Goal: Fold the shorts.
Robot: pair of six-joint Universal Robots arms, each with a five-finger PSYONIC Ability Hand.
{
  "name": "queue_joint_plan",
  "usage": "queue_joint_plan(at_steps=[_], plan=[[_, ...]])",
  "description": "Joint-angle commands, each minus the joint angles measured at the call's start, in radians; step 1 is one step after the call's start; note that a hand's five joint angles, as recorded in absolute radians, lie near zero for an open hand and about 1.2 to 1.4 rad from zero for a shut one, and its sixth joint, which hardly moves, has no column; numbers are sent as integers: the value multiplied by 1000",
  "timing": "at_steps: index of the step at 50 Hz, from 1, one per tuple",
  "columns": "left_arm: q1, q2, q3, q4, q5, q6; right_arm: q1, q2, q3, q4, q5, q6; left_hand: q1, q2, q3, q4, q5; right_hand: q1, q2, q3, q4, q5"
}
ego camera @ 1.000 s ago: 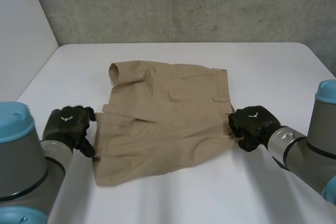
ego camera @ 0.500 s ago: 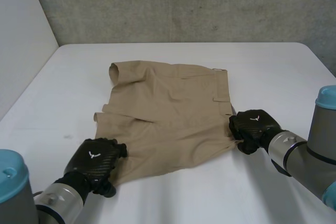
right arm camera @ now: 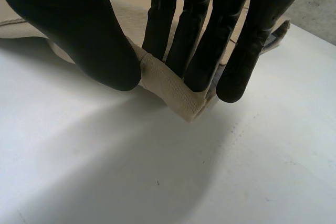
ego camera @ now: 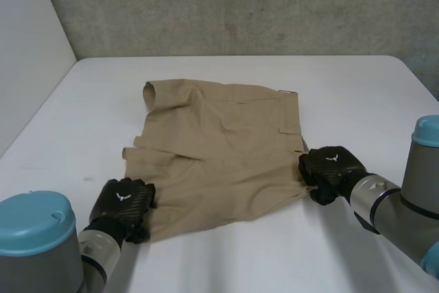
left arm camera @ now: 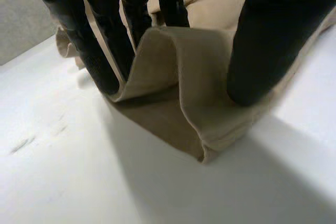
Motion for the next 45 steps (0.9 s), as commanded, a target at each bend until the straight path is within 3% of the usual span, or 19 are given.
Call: queue_joint_plan(at_steps=[1, 10, 18, 26, 35, 41, 45], plan=[[2, -7, 8, 15, -22, 0, 8, 0, 2, -1, 4, -12, 603, 615, 622, 621, 629, 449, 219, 212, 208, 241], [-1, 156, 7, -21, -25, 0, 14, -109, -4, 22, 22, -48, 603, 615, 622, 621, 629, 449, 219, 212, 208, 241], [9, 428, 76, -211, -19, -14, -3, -314, -19, 147, 56, -154, 603, 615, 622, 621, 629, 449, 219, 212, 208, 241], [15, 608, 182, -339, -16, -17, -3, -528, -93, 241, 56, -168, 603, 615, 622, 621, 629, 449, 219, 212, 208, 241], [22, 579, 164, -360, -16, -58, -1, -523, -90, 402, 50, -193, 603, 615, 622, 621, 629, 449, 219, 212, 208, 241], [23, 424, 150, -354, -10, -66, 8, -466, -61, 402, 50, -263, 603, 615, 622, 621, 629, 449, 219, 212, 208, 241], [23, 282, 194, -327, -12, -57, 6, -342, -85, 402, 50, -288, 603, 615, 622, 621, 629, 449, 219, 212, 208, 241]])
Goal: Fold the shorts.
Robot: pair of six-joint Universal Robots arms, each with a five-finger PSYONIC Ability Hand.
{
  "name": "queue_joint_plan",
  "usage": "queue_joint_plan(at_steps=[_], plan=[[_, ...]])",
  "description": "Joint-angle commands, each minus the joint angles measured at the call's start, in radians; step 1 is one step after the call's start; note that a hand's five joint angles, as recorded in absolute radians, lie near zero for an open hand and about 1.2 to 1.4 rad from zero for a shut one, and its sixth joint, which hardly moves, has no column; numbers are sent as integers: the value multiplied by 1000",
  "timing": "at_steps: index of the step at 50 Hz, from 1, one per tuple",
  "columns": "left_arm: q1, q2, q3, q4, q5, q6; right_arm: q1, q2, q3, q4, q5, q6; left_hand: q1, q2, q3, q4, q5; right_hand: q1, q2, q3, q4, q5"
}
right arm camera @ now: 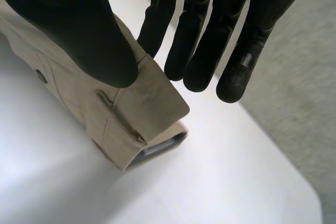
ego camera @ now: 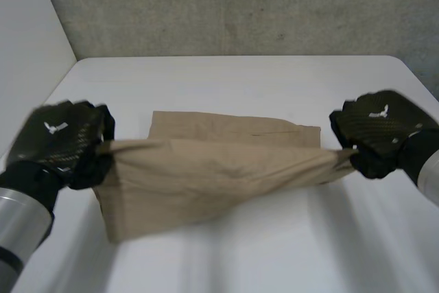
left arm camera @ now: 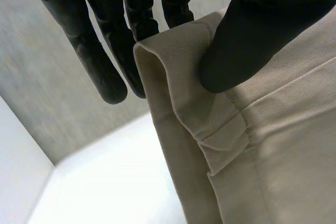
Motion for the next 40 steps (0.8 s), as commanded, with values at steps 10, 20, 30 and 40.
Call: queue_joint_plan(at_steps=[10, 20, 30, 40], plan=[[9, -634, 394, 93, 0, 129, 8, 501, -257, -47, 81, -47, 257, 198, 208, 192, 247, 449, 219, 212, 204, 241], [27, -994, 853, 98, -4, 262, 61, 777, -563, -149, 148, -50, 257, 198, 208, 192, 247, 449, 219, 212, 204, 241], [67, -1167, 1036, 196, 0, 344, 76, 894, -645, -396, 167, -59, 257, 198, 208, 192, 247, 449, 219, 212, 204, 241], [64, -1276, 1119, 319, 30, 353, 81, 983, -713, -438, 180, -58, 257, 198, 208, 192, 247, 449, 219, 212, 204, 241]])
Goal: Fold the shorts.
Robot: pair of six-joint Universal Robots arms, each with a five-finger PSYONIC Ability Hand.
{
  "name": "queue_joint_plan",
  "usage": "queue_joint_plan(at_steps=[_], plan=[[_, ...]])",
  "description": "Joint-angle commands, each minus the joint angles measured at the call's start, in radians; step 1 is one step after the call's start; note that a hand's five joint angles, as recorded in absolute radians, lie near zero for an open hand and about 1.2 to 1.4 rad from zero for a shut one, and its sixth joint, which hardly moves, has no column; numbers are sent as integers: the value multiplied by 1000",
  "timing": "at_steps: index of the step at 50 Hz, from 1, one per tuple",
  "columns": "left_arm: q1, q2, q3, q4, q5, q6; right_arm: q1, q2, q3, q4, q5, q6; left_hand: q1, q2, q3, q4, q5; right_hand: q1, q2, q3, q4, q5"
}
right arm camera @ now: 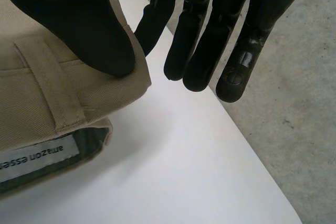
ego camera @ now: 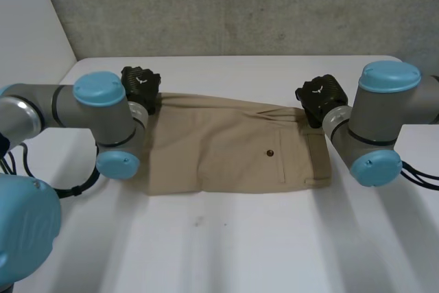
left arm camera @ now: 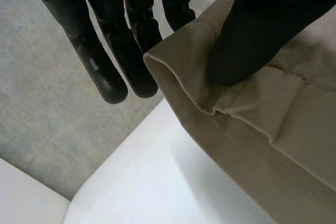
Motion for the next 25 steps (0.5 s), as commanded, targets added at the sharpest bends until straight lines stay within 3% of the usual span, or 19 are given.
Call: queue_joint_plan(at_steps=[1, 8, 9, 10, 11, 13, 18, 25], plan=[[-4, -72, 59, 62, 30, 0, 1, 66, -48, -23, 6, 0, 257, 197, 208, 187, 247, 443, 218, 212, 204, 240], [-3, -124, 82, 97, 79, 1, 1, 135, -80, -43, 11, -6, 240, 180, 191, 170, 230, 443, 218, 212, 204, 240], [-3, -127, 81, 111, 79, 3, 1, 138, -84, -52, 12, -7, 89, 29, 40, 19, 78, 443, 218, 212, 204, 240], [-3, -124, 78, 126, 76, 4, 1, 135, -84, -79, 20, -12, -116, -176, -165, -186, -127, 34, -191, -197, -205, -169], [-4, -119, 69, 152, 70, 11, 2, 129, -80, -96, 24, -13, -490, -550, -540, -560, -501, -287, -512, -517, -526, -490], [-10, -112, 59, 175, 65, 20, 2, 111, -69, -136, 38, -9, -626, -686, -675, -695, -636, -743, -968, -974, -982, -946], [-13, 18, -33, 194, 28, 18, 2, -62, 40, -256, 46, 43, -893, -953, -942, -963, -904, -779, -1004, -1009, -1018, -982], [-26, 242, -287, 195, 31, 9, -4, -222, 162, -206, -29, 167, -896, -956, -946, -966, -907, -779, -1004, -1009, -1018, -982]])
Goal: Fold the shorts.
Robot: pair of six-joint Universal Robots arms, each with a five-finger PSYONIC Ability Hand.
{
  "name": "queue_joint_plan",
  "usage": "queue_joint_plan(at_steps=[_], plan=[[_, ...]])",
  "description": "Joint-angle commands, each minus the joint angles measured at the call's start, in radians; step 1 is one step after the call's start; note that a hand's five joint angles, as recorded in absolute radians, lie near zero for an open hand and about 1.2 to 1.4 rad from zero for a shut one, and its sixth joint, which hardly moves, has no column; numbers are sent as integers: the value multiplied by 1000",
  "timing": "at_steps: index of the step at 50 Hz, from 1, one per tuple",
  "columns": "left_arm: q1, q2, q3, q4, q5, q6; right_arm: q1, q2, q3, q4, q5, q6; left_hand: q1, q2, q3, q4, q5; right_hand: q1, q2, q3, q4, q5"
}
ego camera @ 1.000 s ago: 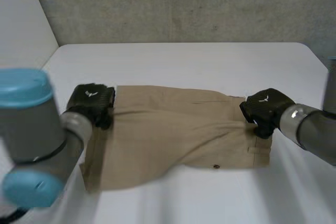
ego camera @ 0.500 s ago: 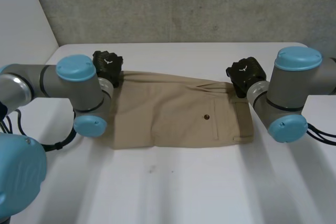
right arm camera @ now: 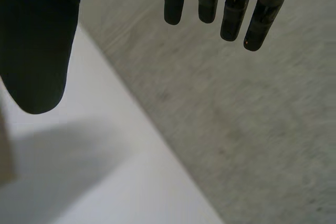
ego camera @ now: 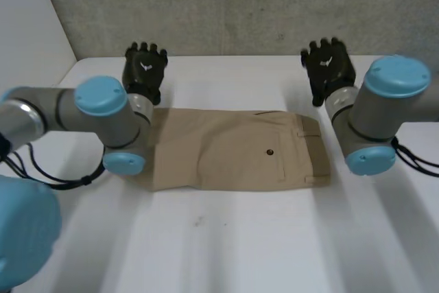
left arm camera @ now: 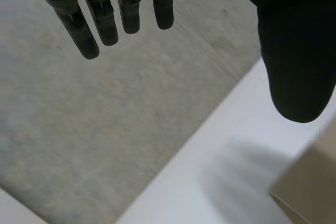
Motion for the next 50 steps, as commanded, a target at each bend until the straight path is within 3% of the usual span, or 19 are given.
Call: queue_joint_plan(at_steps=[1, 7, 13, 26, 33, 34, 45, 50], plan=[[-24, 215, -267, -7, 3, -18, -9, -160, 125, 60, -83, 120, -22, -12, -17, -12, -4, -31, -46, -41, -59, -71], [-39, 259, -370, -31, 75, -48, -14, -176, 161, 214, -161, 218, -13, -3, -9, -3, 5, -31, -46, -41, -59, -71], [-16, 232, -344, -76, 117, -52, -17, -131, 159, 247, -192, 289, 13, 23, 18, 23, 32, 35, 20, 25, 6, -5], [54, -3, -155, -85, 118, -22, -33, 43, 80, 268, -175, 292, 19, 29, 24, 29, 38, 85, 70, 75, 57, 45], [104, -78, -75, -79, 114, 73, -44, 94, 21, 267, -129, 279, 19, 29, 24, 29, 38, 88, 73, 78, 59, 48], [110, -98, -51, -74, 112, 132, -70, 93, 13, 265, -118, 243, 19, 29, 24, 29, 38, 88, 73, 78, 59, 48], [105, -89, -46, -73, 101, 151, -78, 91, 15, 268, -112, 167, 19, 29, 24, 29, 38, 88, 73, 78, 59, 48], [71, -34, -72, -79, 97, 137, -75, 27, 36, 270, -118, 178, 16, 26, 21, 26, 35, 62, 47, 52, 33, 22]])
